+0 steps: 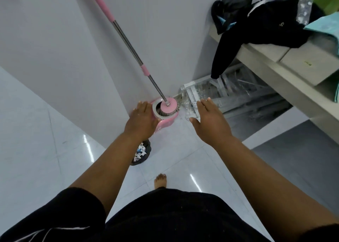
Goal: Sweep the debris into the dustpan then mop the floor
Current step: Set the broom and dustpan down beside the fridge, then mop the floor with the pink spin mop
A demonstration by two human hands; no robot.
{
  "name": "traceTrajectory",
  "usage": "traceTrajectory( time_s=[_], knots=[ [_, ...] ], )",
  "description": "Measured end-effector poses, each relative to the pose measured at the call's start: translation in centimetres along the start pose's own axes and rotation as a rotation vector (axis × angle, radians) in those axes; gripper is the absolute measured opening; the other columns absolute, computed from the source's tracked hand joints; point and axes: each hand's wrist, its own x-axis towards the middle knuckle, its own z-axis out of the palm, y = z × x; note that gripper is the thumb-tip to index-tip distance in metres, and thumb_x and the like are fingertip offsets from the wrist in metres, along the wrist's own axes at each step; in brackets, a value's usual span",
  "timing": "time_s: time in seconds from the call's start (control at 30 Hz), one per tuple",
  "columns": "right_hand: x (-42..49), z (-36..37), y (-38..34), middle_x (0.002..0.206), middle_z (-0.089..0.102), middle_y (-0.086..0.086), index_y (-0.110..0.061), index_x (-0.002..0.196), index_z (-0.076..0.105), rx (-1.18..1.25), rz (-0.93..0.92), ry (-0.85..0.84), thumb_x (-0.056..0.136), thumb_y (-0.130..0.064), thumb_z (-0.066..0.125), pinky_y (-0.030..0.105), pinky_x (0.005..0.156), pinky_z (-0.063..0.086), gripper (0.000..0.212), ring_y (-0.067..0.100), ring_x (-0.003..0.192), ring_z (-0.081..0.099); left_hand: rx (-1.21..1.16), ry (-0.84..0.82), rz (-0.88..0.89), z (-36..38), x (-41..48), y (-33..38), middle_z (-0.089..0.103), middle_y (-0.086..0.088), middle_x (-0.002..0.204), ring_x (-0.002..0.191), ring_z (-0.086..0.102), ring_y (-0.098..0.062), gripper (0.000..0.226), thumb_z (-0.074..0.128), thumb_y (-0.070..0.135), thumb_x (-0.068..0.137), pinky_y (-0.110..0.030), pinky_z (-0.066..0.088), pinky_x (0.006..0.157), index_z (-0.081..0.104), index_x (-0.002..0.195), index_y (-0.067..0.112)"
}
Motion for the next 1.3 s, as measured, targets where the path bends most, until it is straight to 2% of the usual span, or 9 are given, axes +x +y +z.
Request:
traceTrajectory(
  time_s=[0.27,0.4,0.6,0.87,1.1,1.17,1.3],
  knots=[
    [10.9,1.1,-2.0,0.151,0.041,0.014,-0.003,0.143,0.042,0.039,0.012,0.0,0.095,-0.032,0.061,0.039,0.117,0.023,0.06,0.033,0.147,0.024,-0.006,-0.003,-0.01,-2.8,10.1,-3.9,0.012,-0.011,0.162,0.151,0.005,-0.027,0.068,0.044,0.04,0.1,-0.04,0.012,0.121,0.017,0.153,0.007],
    [14.7,1.6,-2.5,0.147,0.044,0.017,-0.001,0.141,0.044,0.03,-0.02,-0.006,0.094,-0.029,0.062,0.034,0.118,0.022,0.058,0.033,0.143,0.031,-0.041,-0.014,-0.064,-3.0,13.0,-5.8,0.011,-0.011,0.162,0.151,0.004,-0.026,0.068,0.045,0.04,0.1,-0.039,0.011,0.121,0.017,0.153,0.008],
    [21.7,2.5,-1.5,0.152,0.038,0.014,-0.003,0.147,0.038,0.066,-0.056,-0.049,0.096,-0.031,0.056,0.036,0.121,0.018,0.06,0.03,0.148,0.021,-0.066,0.023,-0.152,-2.9,18.2,-7.7,0.016,-0.012,0.161,0.15,0.008,-0.026,0.068,0.046,0.04,0.1,-0.04,0.015,0.121,0.02,0.153,0.006],
    [33.2,2.9,2.0,0.154,0.035,0.018,0.0,0.148,0.035,0.065,-0.183,-0.109,0.098,-0.034,0.055,0.037,0.12,0.016,0.064,0.033,0.148,0.02,-0.073,0.085,-0.286,-3.6,26.6,-7.2,0.018,-0.012,0.161,0.15,0.01,-0.025,0.069,0.044,0.044,0.099,-0.04,0.02,0.118,0.022,0.153,0.007],
    [42.2,3.0,4.6,0.153,0.037,0.02,0.0,0.147,0.037,0.099,-0.293,-0.147,0.097,-0.035,0.056,0.041,0.12,0.021,0.064,0.035,0.148,0.021,-0.076,0.151,-0.413,-4.9,33.0,-6.1,0.023,-0.016,0.158,0.147,0.02,-0.029,0.069,0.045,0.044,0.099,-0.042,0.024,0.116,0.024,0.151,0.005],
    [44.0,3.3,5.4,0.154,0.036,0.019,-0.001,0.148,0.036,0.089,-0.324,-0.178,0.098,-0.036,0.055,0.04,0.119,0.021,0.064,0.033,0.148,0.019,-0.075,0.169,-0.445,-4.8,34.3,-5.7,0.025,-0.017,0.157,0.144,0.026,-0.031,0.068,0.046,0.045,0.098,-0.043,0.029,0.113,0.026,0.149,0.004],
    [46.7,4.1,6.5,0.154,0.035,0.019,0.0,0.148,0.035,0.074,-0.353,-0.232,0.098,-0.036,0.054,0.039,0.119,0.02,0.065,0.033,0.148,0.019,-0.139,0.196,-0.576,-4.6,36.0,-5.8,0.026,-0.013,0.157,0.144,0.028,-0.027,0.07,0.045,0.049,0.097,-0.042,0.03,0.112,0.025,0.151,0.008]
  ],
)
